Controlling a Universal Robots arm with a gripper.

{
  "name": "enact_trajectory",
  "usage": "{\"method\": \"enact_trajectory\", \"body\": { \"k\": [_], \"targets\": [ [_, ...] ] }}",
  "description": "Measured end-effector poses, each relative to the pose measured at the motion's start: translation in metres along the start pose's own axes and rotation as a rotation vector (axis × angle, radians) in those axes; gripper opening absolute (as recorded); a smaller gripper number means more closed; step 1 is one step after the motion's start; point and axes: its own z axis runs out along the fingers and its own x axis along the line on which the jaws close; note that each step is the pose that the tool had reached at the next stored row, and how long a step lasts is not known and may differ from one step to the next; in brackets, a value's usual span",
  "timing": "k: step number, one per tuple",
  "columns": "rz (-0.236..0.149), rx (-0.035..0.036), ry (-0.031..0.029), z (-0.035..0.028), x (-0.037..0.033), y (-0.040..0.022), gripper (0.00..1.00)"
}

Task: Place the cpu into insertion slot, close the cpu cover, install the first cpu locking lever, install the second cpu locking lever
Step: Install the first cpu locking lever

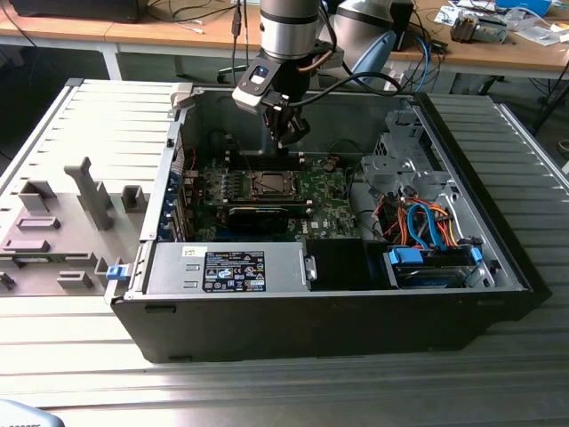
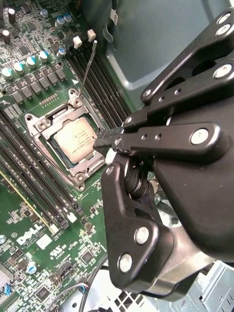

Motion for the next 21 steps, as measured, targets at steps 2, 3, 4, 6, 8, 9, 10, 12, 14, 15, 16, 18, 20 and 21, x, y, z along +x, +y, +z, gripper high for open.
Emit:
{"method": "enact_trajectory", "body": {
  "k": [2, 3, 4, 6, 8, 9, 10, 12, 14, 15, 16, 18, 20, 21],
  "targets": [
    [-0.004, -0.0003, -0.0001, 0.0000, 0.0000, 0.0000, 0.11],
    [-0.006, -0.0003, -0.0001, 0.0000, 0.0000, 0.0000, 0.11],
    [-0.007, -0.0004, -0.0001, 0.0000, 0.0000, 0.0000, 0.11],
    [-0.010, -0.0006, -0.0002, 0.0000, 0.0000, 0.0000, 0.11],
    [-0.015, -0.0009, -0.0002, 0.0000, 0.0000, 0.0000, 0.11],
    [-0.016, -0.0010, -0.0003, 0.0000, 0.0000, 0.0000, 0.11],
    [-0.020, -0.0012, -0.0003, 0.0000, 0.0000, 0.0000, 0.11],
    [-0.024, -0.0014, -0.0004, 0.0000, 0.0000, 0.0000, 0.11],
    [-0.030, -0.0017, -0.0005, 0.0000, 0.0000, 0.0000, 0.11],
    [-0.031, -0.0018, -0.0005, 0.0000, 0.0000, 0.0000, 0.11],
    [-0.034, -0.0019, -0.0005, 0.0000, 0.0000, 0.0000, 0.11],
    [-0.035, -0.0020, -0.0005, 0.0000, 0.0000, 0.0000, 0.11],
    [-0.038, -0.0021, -0.0005, 0.0000, 0.0000, 0.0000, 0.11],
    [-0.039, -0.0022, -0.0006, 0.0000, 0.0000, 0.0000, 0.11]
  ]
}}
